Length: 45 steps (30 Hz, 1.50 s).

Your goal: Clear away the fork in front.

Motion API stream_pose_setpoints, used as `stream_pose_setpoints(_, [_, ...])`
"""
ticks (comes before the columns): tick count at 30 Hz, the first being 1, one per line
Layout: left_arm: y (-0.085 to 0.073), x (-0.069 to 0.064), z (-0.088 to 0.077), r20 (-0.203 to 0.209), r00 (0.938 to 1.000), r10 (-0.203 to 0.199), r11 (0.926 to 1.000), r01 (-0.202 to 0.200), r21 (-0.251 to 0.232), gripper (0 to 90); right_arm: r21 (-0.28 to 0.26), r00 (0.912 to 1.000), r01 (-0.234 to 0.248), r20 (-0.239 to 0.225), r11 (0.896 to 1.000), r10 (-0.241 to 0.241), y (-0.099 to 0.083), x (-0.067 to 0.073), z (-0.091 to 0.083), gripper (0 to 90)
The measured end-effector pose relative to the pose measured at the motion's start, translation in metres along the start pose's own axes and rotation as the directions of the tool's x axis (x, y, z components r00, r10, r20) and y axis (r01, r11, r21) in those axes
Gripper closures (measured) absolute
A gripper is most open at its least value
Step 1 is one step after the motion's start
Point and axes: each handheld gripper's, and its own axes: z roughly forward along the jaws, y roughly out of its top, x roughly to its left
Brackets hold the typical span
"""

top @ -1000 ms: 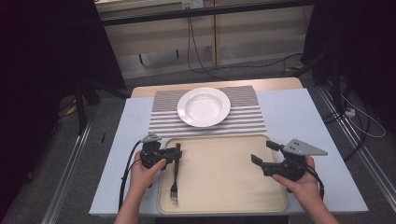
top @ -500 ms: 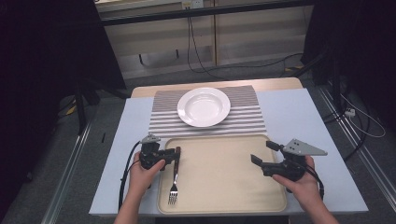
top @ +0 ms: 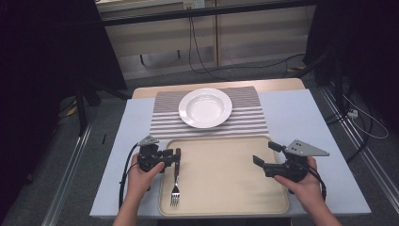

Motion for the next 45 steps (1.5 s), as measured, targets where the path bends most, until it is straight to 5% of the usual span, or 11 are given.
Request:
stream_pose_setpoints(18, [0.004,-0.001,-0.023,0.024,0.9989,-0.040,0.9940,0.042,-0.101,21.3,0.030,0.9999,0.012,0.009,0.999,-0.013,-0.005,0.003,-0.005,17.1])
stream_pose_setpoints(31, [-0.002,-0.006,-0.050,0.025,0.9997,0.007,0.9887,-0.004,-0.150,14.8,0.035,0.9990,0.025,0.036,0.999,-0.027,-0.004,-0.002,-0.029,15.9])
stream_pose_setpoints(45, [-0.014,0.000,-0.066,-0.005,0.9999,0.011,0.9869,-0.012,-0.161,13.5,0.040,0.9984,0.032,0.045,0.999,-0.034,-0.012,-0.008,-0.040,14.7])
